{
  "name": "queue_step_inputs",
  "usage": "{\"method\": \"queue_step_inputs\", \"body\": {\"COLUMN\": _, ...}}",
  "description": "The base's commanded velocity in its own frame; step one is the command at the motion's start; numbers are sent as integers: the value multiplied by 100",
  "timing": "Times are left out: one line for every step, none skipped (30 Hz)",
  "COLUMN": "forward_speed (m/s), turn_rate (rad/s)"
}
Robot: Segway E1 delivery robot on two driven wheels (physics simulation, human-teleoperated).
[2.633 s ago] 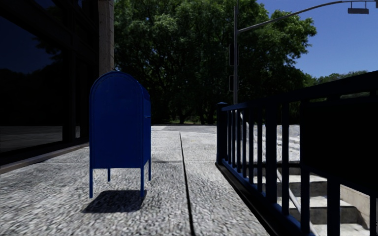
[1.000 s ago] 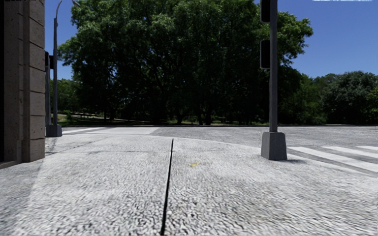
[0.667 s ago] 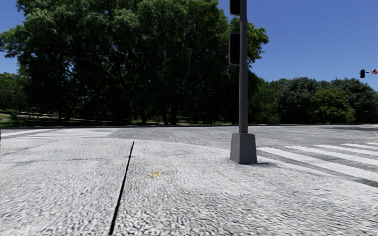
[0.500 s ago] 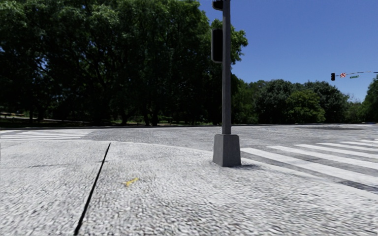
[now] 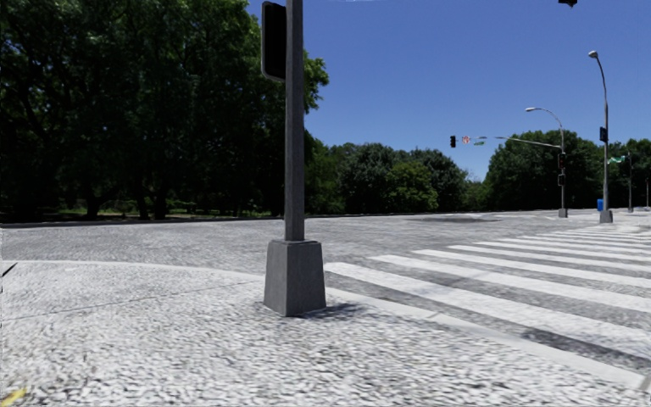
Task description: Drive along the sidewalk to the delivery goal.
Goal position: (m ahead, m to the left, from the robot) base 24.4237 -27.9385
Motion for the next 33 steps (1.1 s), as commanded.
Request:
{"method": "queue_step_inputs", "body": {"forward_speed": 166, "turn_rate": -68}}
{"method": "queue_step_inputs", "body": {"forward_speed": 166, "turn_rate": -68}}
{"method": "queue_step_inputs", "body": {"forward_speed": 166, "turn_rate": -68}}
{"method": "queue_step_inputs", "body": {"forward_speed": 166, "turn_rate": -68}}
{"method": "queue_step_inputs", "body": {"forward_speed": 166, "turn_rate": -69}}
{"method": "queue_step_inputs", "body": {"forward_speed": 166, "turn_rate": -69}}
{"method": "queue_step_inputs", "body": {"forward_speed": 166, "turn_rate": -69}}
{"method": "queue_step_inputs", "body": {"forward_speed": 166, "turn_rate": -69}}
{"method": "queue_step_inputs", "body": {"forward_speed": 166, "turn_rate": -70}}
{"method": "queue_step_inputs", "body": {"forward_speed": 166, "turn_rate": -70}}
{"method": "queue_step_inputs", "body": {"forward_speed": 166, "turn_rate": -70}}
{"method": "queue_step_inputs", "body": {"forward_speed": 166, "turn_rate": -70}}
{"method": "queue_step_inputs", "body": {"forward_speed": 167, "turn_rate": -70}}
{"method": "queue_step_inputs", "body": {"forward_speed": 167, "turn_rate": -70}}
{"method": "queue_step_inputs", "body": {"forward_speed": 167, "turn_rate": -70}}
{"method": "queue_step_inputs", "body": {"forward_speed": 167, "turn_rate": -70}}
{"method": "queue_step_inputs", "body": {"forward_speed": 168, "turn_rate": -70}}
{"method": "queue_step_inputs", "body": {"forward_speed": 168, "turn_rate": -70}}
{"method": "queue_step_inputs", "body": {"forward_speed": 168, "turn_rate": -70}}
{"method": "queue_step_inputs", "body": {"forward_speed": 168, "turn_rate": -70}}
{"method": "queue_step_inputs", "body": {"forward_speed": 168, "turn_rate": -70}}
{"method": "queue_step_inputs", "body": {"forward_speed": 168, "turn_rate": -70}}
{"method": "queue_step_inputs", "body": {"forward_speed": 168, "turn_rate": -70}}
{"method": "queue_step_inputs", "body": {"forward_speed": 168, "turn_rate": -70}}
{"method": "queue_step_inputs", "body": {"forward_speed": 168, "turn_rate": -70}}
{"method": "queue_step_inputs", "body": {"forward_speed": 168, "turn_rate": -70}}
{"method": "queue_step_inputs", "body": {"forward_speed": 168, "turn_rate": -70}}
{"method": "queue_step_inputs", "body": {"forward_speed": 168, "turn_rate": -70}}
{"method": "queue_step_inputs", "body": {"forward_speed": 168, "turn_rate": -70}}
{"method": "queue_step_inputs", "body": {"forward_speed": 168, "turn_rate": -70}}
{"method": "queue_step_inputs", "body": {"forward_speed": 168, "turn_rate": -70}}
{"method": "queue_step_inputs", "body": {"forward_speed": 168, "turn_rate": -70}}
{"method": "queue_step_inputs", "body": {"forward_speed": 168, "turn_rate": -70}}
